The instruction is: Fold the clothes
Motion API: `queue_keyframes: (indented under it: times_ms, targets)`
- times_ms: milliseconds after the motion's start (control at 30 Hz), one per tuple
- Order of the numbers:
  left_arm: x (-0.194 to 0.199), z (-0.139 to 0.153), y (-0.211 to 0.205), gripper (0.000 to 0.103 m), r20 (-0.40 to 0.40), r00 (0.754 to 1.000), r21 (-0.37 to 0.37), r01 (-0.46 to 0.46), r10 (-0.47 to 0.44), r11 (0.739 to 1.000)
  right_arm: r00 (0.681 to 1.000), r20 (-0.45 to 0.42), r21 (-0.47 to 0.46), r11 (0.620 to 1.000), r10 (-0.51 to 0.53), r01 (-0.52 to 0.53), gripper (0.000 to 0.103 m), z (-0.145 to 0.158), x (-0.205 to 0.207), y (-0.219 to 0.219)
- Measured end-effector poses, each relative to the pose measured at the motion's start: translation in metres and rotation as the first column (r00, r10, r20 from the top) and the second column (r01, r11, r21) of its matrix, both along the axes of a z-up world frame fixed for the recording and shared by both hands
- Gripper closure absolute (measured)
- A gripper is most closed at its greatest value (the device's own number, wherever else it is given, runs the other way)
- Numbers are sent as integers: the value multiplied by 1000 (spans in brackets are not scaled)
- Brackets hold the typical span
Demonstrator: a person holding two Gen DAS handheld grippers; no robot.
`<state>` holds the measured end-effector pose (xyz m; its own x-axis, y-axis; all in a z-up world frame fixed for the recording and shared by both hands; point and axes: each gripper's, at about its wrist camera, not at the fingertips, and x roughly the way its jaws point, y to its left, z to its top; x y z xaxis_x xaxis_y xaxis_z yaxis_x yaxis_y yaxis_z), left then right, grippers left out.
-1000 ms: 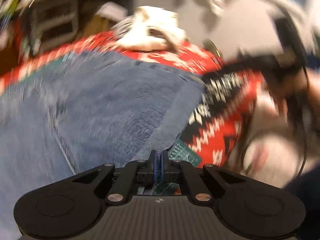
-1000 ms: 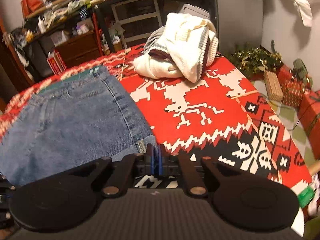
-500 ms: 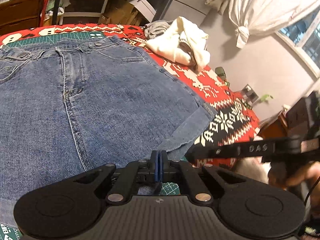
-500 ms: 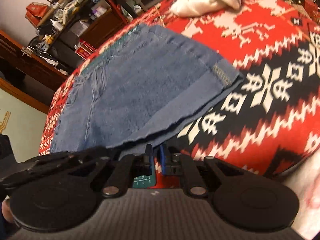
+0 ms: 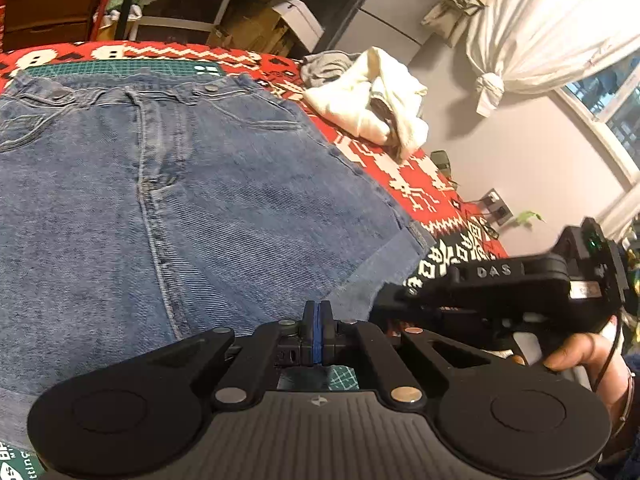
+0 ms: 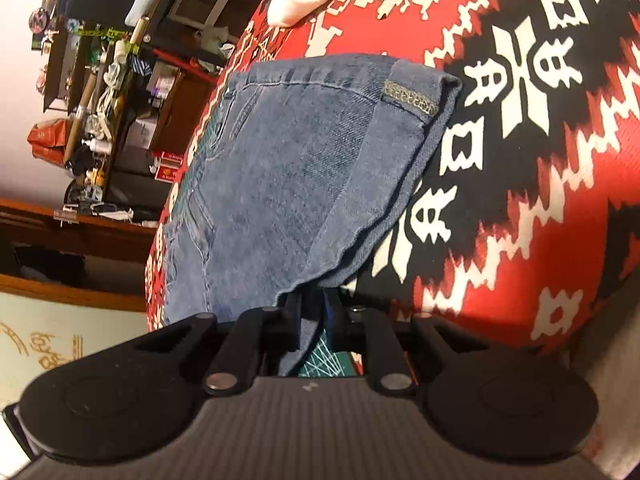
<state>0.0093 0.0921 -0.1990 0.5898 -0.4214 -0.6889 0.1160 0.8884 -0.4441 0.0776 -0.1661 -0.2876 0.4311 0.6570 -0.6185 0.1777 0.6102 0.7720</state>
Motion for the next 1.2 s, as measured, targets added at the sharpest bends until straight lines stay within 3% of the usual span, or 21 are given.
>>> queue_keyframes:
  times_ms: [200,300,400,500,633,733,800,933,1067,1167,1200]
  targets:
    - [-2,4,-14,103,29,997,64,67,-69,996,999,30,-108,994,26,-23,99,16,-6,4]
    - [-3,1,-19,103,25,994,71,102,-104,992,999,39,-124,992,32,-27,99,22,-10,3]
    - [-3,-9,-29,102,-8,990,125,142,-142,982,999,26,-96,995,22,-20,97,18,-14,-3]
    - [-7,-11,-35,102,-2,984,178,176,-178,968,998,57,-127,991,38,-31,97,25,-16,-6]
    - [-7,-11,-34,102,-11,984,163,179,-180,970,992,125,-199,980,24,1,92,44,-10,-26]
    - [-8,-13,-35,102,-12,984,163,179,-180,970,985,172,-203,977,-32,67,92,56,1,-49]
    - [-8,-13,-35,101,-14,984,162,179,-179,970,979,190,-200,973,-78,116,83,59,11,-66]
    - [-7,-14,-33,101,-18,985,148,172,-171,974,967,237,-299,941,-90,161,78,59,25,-90]
    - [-7,-13,-33,101,-21,986,145,166,-165,975,965,262,-444,892,33,90,72,62,36,-82]
    - [-8,-12,-34,101,-14,985,152,172,-172,973,955,267,-513,858,126,30,73,61,35,-68]
    - [-9,-12,-35,101,-12,984,157,177,-178,972,951,269,-541,841,154,17,82,60,33,-62]
